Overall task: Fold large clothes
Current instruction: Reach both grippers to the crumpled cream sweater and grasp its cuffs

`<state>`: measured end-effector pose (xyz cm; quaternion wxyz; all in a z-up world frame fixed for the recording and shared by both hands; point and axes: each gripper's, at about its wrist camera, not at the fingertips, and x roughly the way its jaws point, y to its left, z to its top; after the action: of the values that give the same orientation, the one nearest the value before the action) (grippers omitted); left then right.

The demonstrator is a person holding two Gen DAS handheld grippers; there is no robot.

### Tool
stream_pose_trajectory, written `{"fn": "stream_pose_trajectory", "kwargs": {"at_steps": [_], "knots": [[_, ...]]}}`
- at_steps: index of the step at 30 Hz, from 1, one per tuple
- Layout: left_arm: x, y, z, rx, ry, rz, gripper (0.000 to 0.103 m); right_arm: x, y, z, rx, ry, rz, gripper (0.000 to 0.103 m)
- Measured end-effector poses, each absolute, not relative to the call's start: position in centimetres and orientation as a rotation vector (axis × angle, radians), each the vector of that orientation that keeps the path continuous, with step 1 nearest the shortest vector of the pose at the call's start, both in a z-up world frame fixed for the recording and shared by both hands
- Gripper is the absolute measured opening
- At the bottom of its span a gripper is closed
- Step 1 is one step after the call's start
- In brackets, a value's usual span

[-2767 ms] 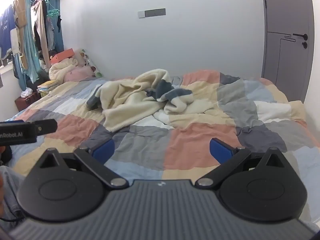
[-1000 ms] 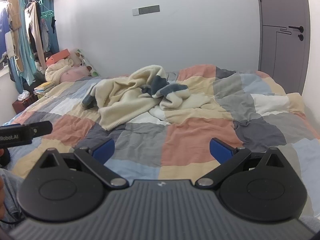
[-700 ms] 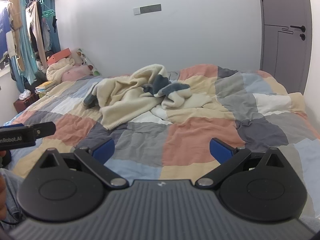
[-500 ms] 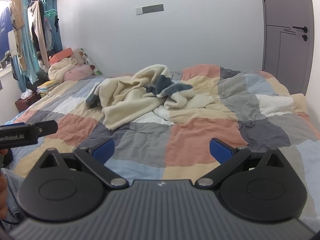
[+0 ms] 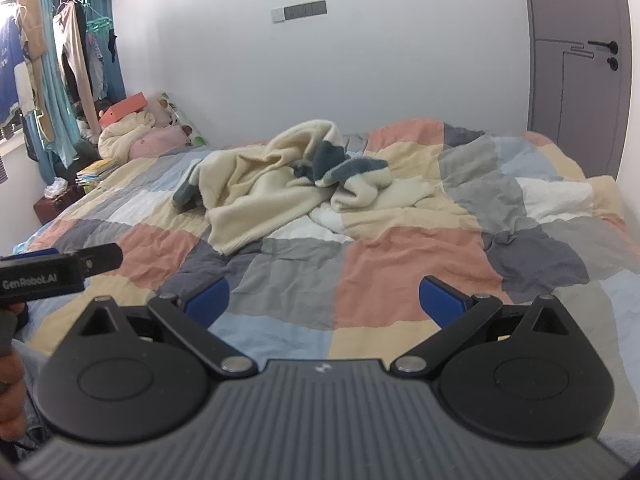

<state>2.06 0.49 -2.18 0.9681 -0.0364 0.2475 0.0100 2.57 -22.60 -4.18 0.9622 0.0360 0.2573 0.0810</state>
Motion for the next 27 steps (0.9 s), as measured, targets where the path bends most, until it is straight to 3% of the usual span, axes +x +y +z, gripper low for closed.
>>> {"fn": "stream_pose_trajectory", "kwargs": {"at_steps": [27], "knots": [[16.4, 3.7, -1.8, -0.091, 0.521, 0.045, 0.103, 14.9, -21.4, -0.5, 0.164, 0.522, 0.281, 0.103]]}}
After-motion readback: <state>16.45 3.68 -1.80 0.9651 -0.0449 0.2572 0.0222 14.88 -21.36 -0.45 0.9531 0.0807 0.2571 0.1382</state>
